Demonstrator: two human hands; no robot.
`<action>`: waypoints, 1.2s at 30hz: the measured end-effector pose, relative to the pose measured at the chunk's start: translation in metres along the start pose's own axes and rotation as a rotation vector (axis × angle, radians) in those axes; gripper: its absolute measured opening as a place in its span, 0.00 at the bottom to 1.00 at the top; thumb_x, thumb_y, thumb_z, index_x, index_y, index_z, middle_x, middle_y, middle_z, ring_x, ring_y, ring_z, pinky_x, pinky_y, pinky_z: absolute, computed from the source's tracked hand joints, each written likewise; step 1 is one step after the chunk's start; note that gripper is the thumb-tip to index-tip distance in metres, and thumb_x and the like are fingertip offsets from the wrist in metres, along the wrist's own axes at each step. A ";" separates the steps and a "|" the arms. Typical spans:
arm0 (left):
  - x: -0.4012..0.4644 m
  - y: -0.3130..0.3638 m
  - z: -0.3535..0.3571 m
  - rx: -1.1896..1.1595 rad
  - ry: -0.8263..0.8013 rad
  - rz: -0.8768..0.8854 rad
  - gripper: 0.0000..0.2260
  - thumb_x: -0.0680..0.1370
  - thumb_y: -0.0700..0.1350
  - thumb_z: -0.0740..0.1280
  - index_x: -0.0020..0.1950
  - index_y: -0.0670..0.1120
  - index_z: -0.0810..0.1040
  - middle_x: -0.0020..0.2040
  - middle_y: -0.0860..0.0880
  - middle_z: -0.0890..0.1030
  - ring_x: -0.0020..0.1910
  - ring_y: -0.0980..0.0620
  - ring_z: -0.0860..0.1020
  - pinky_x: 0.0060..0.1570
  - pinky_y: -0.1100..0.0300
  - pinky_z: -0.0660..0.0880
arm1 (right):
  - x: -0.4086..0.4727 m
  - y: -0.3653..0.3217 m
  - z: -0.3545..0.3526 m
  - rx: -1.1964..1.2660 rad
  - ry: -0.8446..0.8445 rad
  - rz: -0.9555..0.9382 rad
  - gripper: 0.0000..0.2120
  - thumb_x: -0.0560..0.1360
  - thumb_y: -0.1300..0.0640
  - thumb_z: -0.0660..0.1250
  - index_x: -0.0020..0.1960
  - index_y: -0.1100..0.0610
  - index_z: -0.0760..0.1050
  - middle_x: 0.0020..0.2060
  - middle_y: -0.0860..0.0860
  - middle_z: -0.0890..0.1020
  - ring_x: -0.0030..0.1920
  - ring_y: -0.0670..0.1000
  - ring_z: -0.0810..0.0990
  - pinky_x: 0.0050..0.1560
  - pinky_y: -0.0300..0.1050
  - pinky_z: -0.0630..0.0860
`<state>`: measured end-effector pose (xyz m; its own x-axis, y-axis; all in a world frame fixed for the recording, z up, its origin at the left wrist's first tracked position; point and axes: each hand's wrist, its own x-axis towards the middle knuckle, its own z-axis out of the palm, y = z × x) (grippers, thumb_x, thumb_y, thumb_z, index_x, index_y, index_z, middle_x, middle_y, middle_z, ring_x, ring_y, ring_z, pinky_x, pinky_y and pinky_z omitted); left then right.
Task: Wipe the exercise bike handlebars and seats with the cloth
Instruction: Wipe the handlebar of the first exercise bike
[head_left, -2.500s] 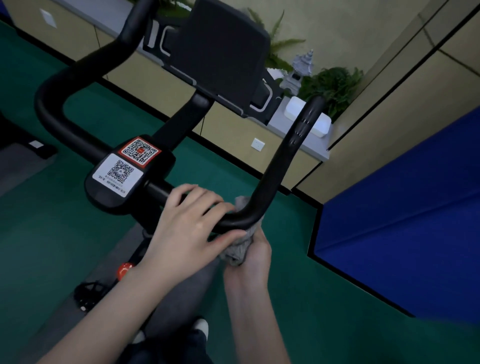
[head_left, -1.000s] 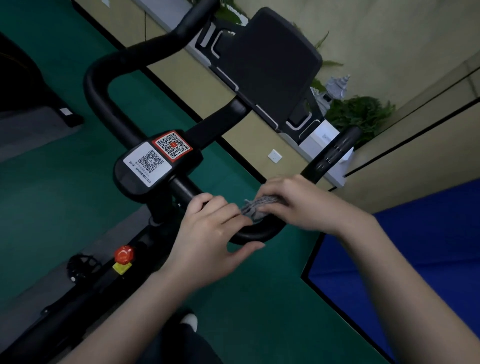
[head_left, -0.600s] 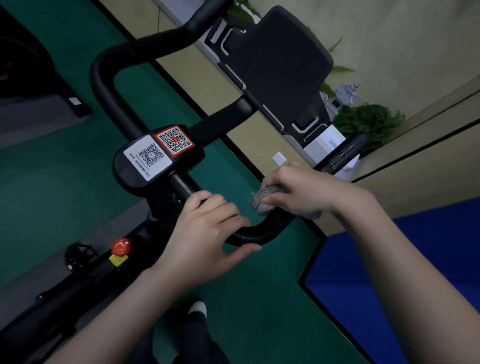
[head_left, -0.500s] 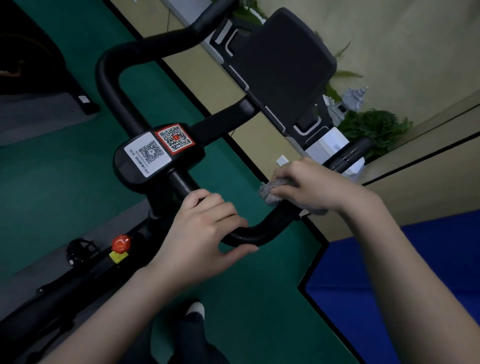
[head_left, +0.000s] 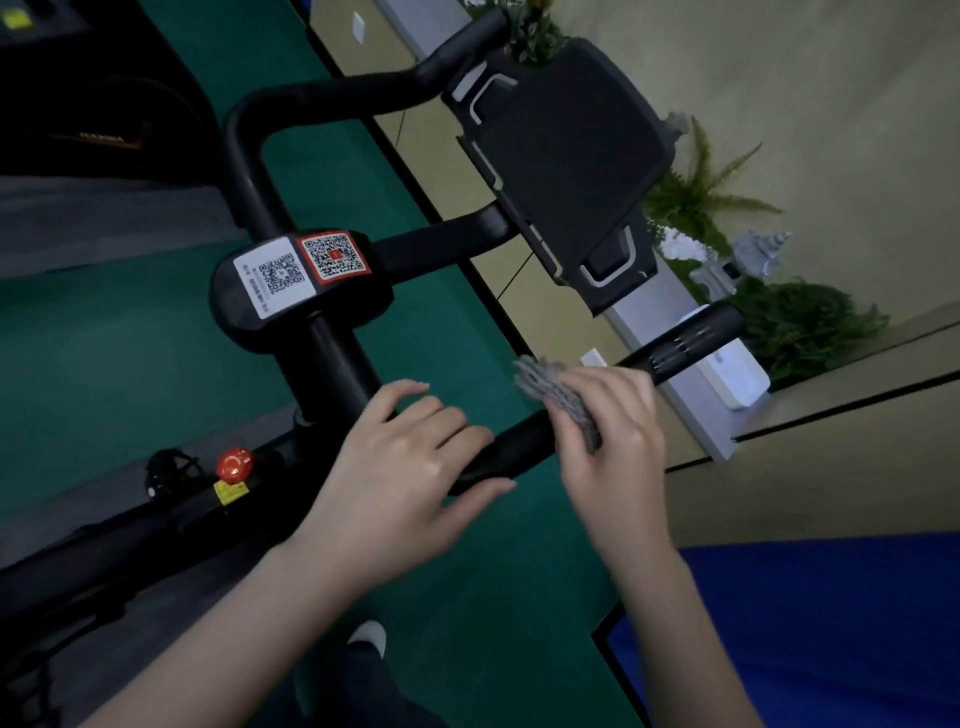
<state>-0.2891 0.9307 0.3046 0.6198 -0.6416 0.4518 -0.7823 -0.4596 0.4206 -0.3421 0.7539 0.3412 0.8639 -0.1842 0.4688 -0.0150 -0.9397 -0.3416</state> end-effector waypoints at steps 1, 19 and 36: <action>-0.001 0.002 0.001 0.004 0.004 -0.015 0.17 0.77 0.59 0.62 0.50 0.47 0.81 0.40 0.53 0.79 0.40 0.49 0.78 0.57 0.50 0.70 | -0.004 0.002 0.002 0.010 0.077 0.017 0.09 0.74 0.68 0.69 0.54 0.65 0.80 0.48 0.55 0.81 0.53 0.49 0.71 0.57 0.30 0.65; -0.005 0.011 0.007 -0.073 0.118 -0.116 0.13 0.75 0.57 0.67 0.48 0.48 0.82 0.39 0.55 0.79 0.37 0.52 0.78 0.43 0.54 0.68 | -0.032 0.010 0.034 0.274 0.457 0.089 0.11 0.72 0.73 0.68 0.55 0.69 0.77 0.55 0.55 0.73 0.56 0.50 0.75 0.57 0.31 0.71; -0.006 0.010 0.007 -0.059 0.093 -0.117 0.15 0.76 0.59 0.64 0.50 0.49 0.82 0.41 0.56 0.80 0.39 0.53 0.78 0.45 0.54 0.68 | -0.083 -0.018 0.040 0.725 0.586 0.859 0.08 0.77 0.58 0.68 0.54 0.49 0.74 0.51 0.53 0.82 0.50 0.44 0.82 0.47 0.34 0.77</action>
<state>-0.3014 0.9254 0.3003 0.7121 -0.5248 0.4664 -0.7007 -0.4892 0.5193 -0.3930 0.7980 0.2761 0.3587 -0.9279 0.1013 -0.0193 -0.1159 -0.9931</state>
